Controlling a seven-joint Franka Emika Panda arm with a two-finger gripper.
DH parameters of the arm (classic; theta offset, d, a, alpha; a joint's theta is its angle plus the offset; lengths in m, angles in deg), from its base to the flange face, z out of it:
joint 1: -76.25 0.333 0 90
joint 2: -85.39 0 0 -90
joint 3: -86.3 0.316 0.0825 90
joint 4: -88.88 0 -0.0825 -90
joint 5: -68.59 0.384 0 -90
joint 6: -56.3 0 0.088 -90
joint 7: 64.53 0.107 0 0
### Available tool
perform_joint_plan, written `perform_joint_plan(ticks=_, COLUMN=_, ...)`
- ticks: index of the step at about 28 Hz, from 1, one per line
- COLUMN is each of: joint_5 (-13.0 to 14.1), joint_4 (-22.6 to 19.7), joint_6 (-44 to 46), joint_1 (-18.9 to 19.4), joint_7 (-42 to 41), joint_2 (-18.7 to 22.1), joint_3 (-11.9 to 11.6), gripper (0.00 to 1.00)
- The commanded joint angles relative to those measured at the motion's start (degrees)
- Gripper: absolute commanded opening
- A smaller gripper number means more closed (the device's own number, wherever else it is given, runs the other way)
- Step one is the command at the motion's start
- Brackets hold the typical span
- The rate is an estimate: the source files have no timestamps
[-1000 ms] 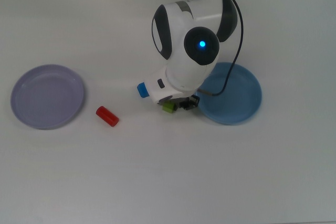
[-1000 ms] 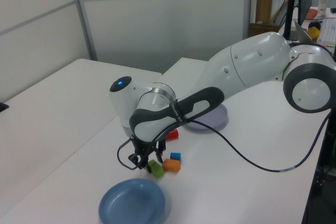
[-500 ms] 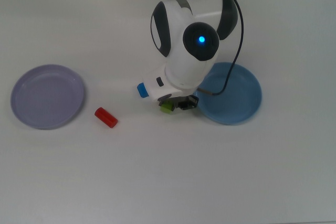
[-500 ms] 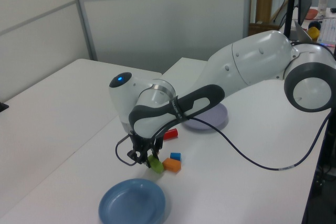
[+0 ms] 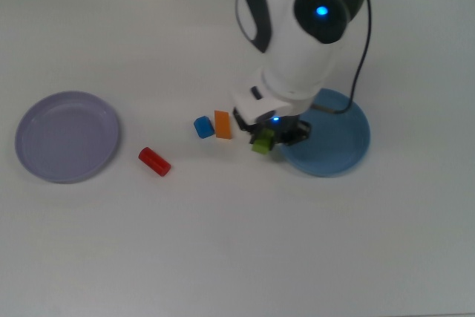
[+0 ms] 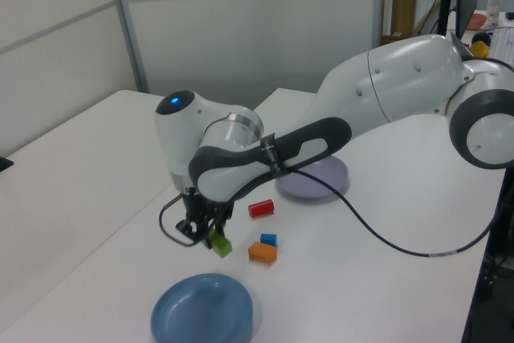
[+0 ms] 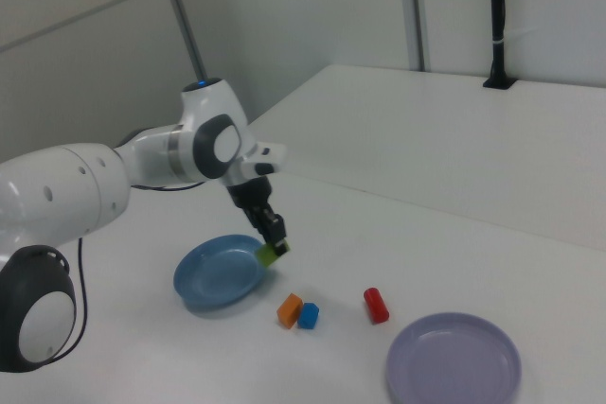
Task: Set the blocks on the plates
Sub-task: 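Carry the green block over the light blue plate and release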
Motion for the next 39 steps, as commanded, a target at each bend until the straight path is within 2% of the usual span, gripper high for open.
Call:
perform_joint_plan(ticks=1, joint_5=-0.97, joint_4=-1.41, joint_6=-0.95, joint_1=4.20, joint_7=1.16, joint_2=0.68, joint_3=-0.62, gripper=0.00)
perform_joint_plan(ticks=9, joint_5=-1.14, joint_4=-1.50, joint_6=-1.03, joint_1=7.27, joint_7=1.25, joint_2=0.07, joint_3=-0.62, gripper=0.00)
perform_joint_plan(ticks=13, joint_5=-1.75, joint_4=-1.76, joint_6=-1.03, joint_1=8.15, joint_7=1.16, joint_2=-1.34, joint_3=-0.62, gripper=0.11)
perform_joint_plan(ticks=17, joint_5=-3.69, joint_4=-2.55, joint_6=-1.03, joint_1=9.47, joint_7=1.25, joint_2=-2.57, joint_3=-0.62, gripper=0.12)
perform_joint_plan(ticks=23, joint_5=-3.69, joint_4=-3.08, joint_6=-1.03, joint_1=9.82, joint_7=1.34, joint_2=-2.57, joint_3=-0.62, gripper=0.14)
perform_joint_plan(ticks=25, joint_5=-3.69, joint_4=-3.08, joint_6=-1.03, joint_1=9.91, joint_7=1.34, joint_2=-2.57, joint_3=-0.62, gripper=0.28)
perform_joint_plan(ticks=26, joint_5=-3.69, joint_4=-3.08, joint_6=-0.77, joint_1=9.91, joint_7=1.25, joint_2=-2.57, joint_3=-0.62, gripper=0.59)
perform_joint_plan(ticks=28, joint_5=-3.78, joint_4=-3.08, joint_6=-0.42, joint_1=9.91, joint_7=1.34, joint_2=-2.48, joint_3=-0.62, gripper=0.97)
perform_joint_plan(ticks=29, joint_5=-3.78, joint_4=-3.08, joint_6=-0.33, joint_1=9.91, joint_7=1.25, joint_2=-2.39, joint_3=-0.62, gripper=1.00)
perform_joint_plan(ticks=34, joint_5=-2.99, joint_4=-2.73, joint_6=0.02, joint_1=9.74, joint_7=0.99, joint_2=-0.64, joint_3=-1.32, gripper=1.00)
perform_joint_plan(ticks=39, joint_5=-2.64, joint_4=-2.64, joint_6=3.09, joint_1=7.98, joint_7=0.81, joint_2=2.61, joint_3=-1.32, gripper=1.00)
